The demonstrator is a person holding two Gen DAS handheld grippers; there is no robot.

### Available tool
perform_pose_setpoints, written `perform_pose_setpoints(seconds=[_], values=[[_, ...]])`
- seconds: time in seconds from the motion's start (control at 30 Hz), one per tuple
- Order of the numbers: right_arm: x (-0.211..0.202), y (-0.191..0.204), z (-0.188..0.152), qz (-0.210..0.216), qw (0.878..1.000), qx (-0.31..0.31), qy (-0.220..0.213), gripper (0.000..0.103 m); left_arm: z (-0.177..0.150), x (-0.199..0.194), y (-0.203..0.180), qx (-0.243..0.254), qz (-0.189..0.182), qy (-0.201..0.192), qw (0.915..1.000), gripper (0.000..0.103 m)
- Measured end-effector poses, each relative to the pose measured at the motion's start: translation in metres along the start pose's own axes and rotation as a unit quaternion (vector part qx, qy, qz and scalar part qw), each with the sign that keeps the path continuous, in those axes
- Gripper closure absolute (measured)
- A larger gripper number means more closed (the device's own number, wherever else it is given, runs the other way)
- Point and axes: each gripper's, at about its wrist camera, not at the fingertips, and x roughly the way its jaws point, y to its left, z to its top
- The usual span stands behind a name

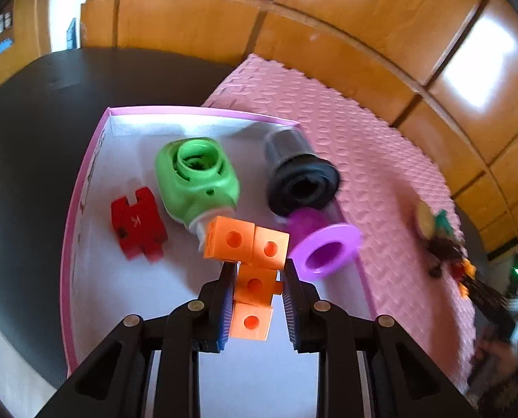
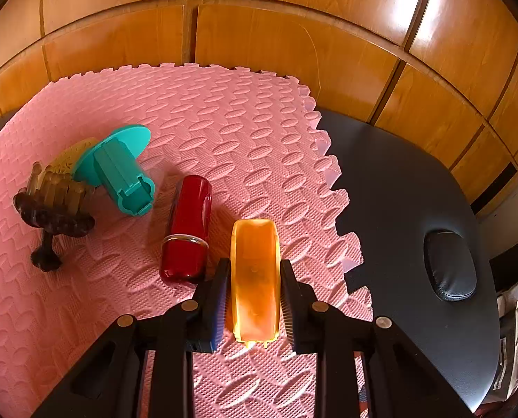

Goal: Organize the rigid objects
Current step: 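Carry the orange block cluster into the tray and release it with the left gripper, then carry the yellow-orange piece into the tray and release it with the right gripper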

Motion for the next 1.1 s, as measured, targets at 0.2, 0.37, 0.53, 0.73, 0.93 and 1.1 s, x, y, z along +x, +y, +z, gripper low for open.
perform_pose_setpoints(seconds=[0.2,0.37,0.53,0.73,0.93,1.1], values=[[0.0,0.0,0.0,0.0,1.0,-0.003,0.0,0.077,0.006,0.006,0.006,-0.002,0.005,-0.005,1.0,0.067],[0.0,0.001,0.0,-0.002,1.0,-0.004,-0.001,0.077,0.0,-0.009,0.011,-0.003,0.008,-0.02,0.9998,0.055],[0.0,0.004,0.0,-0.01,1.0,-0.011,-0.003,0.077,-0.012,-0.029,0.015,-0.004,0.021,-0.037,0.9991,0.055],[-0.001,0.007,-0.001,-0.019,1.0,-0.024,-0.007,0.077,-0.032,-0.055,0.009,0.014,0.056,-0.061,0.9965,0.051],[-0.002,0.009,-0.002,-0.023,0.999,-0.025,-0.008,0.077,-0.044,-0.073,0.001,0.039,0.08,-0.083,0.9926,0.05],[-0.003,0.006,-0.002,-0.016,1.0,-0.013,-0.004,0.077,-0.049,-0.08,-0.001,0.045,0.091,-0.092,0.9906,0.047]])
